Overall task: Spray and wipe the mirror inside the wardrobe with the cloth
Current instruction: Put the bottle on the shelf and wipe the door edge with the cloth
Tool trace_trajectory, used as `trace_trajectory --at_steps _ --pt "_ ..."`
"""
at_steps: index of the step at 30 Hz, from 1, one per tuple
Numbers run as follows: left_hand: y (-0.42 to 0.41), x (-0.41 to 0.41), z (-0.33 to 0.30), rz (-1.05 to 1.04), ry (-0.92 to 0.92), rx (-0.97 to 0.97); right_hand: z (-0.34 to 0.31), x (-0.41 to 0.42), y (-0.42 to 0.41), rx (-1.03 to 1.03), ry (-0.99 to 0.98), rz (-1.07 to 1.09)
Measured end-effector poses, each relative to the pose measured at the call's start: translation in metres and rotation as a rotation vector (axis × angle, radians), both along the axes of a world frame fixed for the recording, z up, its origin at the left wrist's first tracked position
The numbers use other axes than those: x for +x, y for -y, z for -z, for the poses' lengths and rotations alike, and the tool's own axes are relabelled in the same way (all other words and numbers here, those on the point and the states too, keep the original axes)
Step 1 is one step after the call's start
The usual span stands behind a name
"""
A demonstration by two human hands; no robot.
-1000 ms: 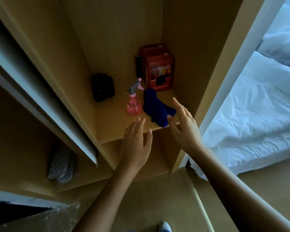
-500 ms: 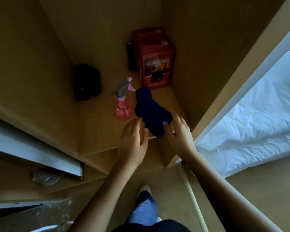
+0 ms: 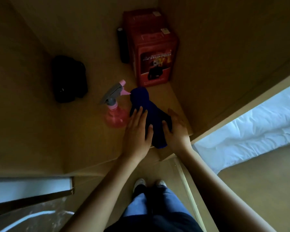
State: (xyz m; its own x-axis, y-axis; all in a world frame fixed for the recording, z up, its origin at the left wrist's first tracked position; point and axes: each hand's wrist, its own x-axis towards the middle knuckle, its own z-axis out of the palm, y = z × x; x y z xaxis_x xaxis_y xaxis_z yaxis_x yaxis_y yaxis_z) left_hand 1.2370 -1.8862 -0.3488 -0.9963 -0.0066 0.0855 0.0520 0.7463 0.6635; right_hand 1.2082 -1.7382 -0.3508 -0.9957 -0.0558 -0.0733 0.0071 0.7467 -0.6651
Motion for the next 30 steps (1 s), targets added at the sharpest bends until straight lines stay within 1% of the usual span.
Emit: trace_trajectory --at_steps 4,8,13,15,16,18,19,22,24,27,28,30 --pt "-0.002 -0.011 0.002 0.014 -0.003 -0.014 0.006 -0.014 -0.003 0.092 0.044 -0.012" --pt "-0.005 -0.021 0.003 0.007 0.034 -0.008 0.005 -0.025 -0.005 0.162 0.15 0.006" --pt "-0.016 -0.014 0.007 -0.075 0.006 0.012 0.001 -0.036 -0.004 0.272 0.263 0.008" --pt "-0.018 -0.006 0.011 -0.107 -0.008 -0.002 0.003 -0.041 -0.006 0.245 0.309 -0.011" --pt "-0.017 -0.002 0.013 -0.128 -0.015 -0.01 0.003 -0.043 -0.008 0.194 0.361 -0.026" --pt "-0.016 0.004 0.016 -0.161 -0.036 -0.019 0.002 -0.048 -0.012 0.023 0.465 -0.062" --pt "-0.015 0.006 0.017 -0.172 -0.044 -0.025 0.0 -0.049 -0.013 -0.069 0.477 -0.07" --pt "-0.013 0.01 0.016 -0.195 -0.045 -0.038 -0.013 -0.047 -0.014 -0.351 0.367 -0.059" --pt "-0.011 0.009 0.011 -0.203 -0.049 -0.019 -0.027 -0.044 -0.012 -0.496 0.279 -0.063" --pt "-0.005 0.002 0.001 -0.206 -0.068 0.088 -0.05 -0.039 -0.009 -0.684 0.208 -0.092" --pt "-0.003 -0.002 -0.003 -0.192 -0.063 0.154 -0.058 -0.039 -0.009 -0.735 0.182 -0.101" --pt "0.003 -0.011 -0.011 -0.144 -0.039 0.351 -0.076 -0.039 -0.01 -0.786 0.129 -0.133"
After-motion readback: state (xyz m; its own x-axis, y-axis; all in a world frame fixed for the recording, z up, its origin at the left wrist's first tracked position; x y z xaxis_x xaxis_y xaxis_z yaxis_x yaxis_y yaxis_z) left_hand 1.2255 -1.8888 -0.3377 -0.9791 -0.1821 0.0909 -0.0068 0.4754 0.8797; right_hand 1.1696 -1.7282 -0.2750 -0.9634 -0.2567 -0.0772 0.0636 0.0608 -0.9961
